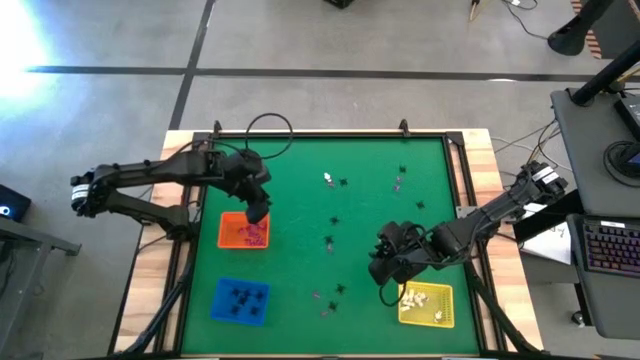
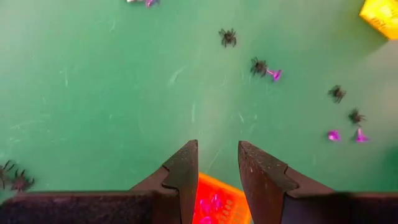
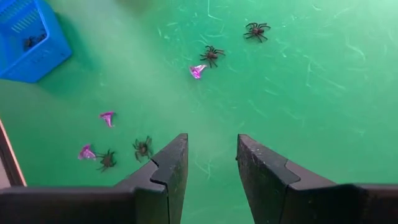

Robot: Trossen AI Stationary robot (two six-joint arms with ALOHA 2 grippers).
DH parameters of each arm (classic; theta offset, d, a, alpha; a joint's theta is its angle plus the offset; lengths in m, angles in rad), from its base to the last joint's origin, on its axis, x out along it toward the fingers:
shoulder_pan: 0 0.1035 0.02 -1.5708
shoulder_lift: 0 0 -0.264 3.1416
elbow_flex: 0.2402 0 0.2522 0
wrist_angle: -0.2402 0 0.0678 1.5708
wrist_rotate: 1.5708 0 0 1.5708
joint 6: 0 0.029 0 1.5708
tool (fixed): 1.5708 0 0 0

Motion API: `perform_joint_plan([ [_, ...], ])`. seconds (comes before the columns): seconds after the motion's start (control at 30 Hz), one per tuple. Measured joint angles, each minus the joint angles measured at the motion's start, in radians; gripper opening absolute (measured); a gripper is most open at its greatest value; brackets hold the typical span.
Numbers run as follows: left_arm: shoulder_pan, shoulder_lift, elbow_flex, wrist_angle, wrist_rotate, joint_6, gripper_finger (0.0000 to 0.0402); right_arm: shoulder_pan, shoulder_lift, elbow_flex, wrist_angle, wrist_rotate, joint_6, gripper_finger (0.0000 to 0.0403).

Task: Sort Halloween decoration
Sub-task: Put the violet witch hat toy into the orange bin

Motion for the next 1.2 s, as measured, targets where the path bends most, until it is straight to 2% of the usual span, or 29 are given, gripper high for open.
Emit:
perform_joint_plan([
  [0.37,0.0,0.033,0.107,0.029,-0.008,0.127,0.0096,-0.016,0.0,0.0,0.0,0.003,-0.069,0.0128],
  [0.47,0.0,0.061,0.142,0.029,-0.009,0.187,0.0096,-0.024,0.0,0.0,0.0,0.002,-0.095,0.0128],
  [0.63,0.0,0.129,0.215,0.027,-0.063,0.194,0.0096,-0.031,0.0,0.0,0.0,0.003,-0.099,0.0128],
  [0.8,0.0,0.178,0.278,0.013,-0.068,0.251,0.0096,-0.03,0.0,0.0,0.0,0.001,-0.099,0.0128],
  [0.97,0.003,0.181,0.293,-0.031,-0.068,0.24,0.0096,-0.03,0.0,0.0,0.0,0.001,-0.098,0.0128],
  [1.2,0.026,0.128,0.228,-0.063,-0.068,0.176,0.0096,-0.03,0.0,0.0,0.0,0.006,-0.097,0.0128],
])
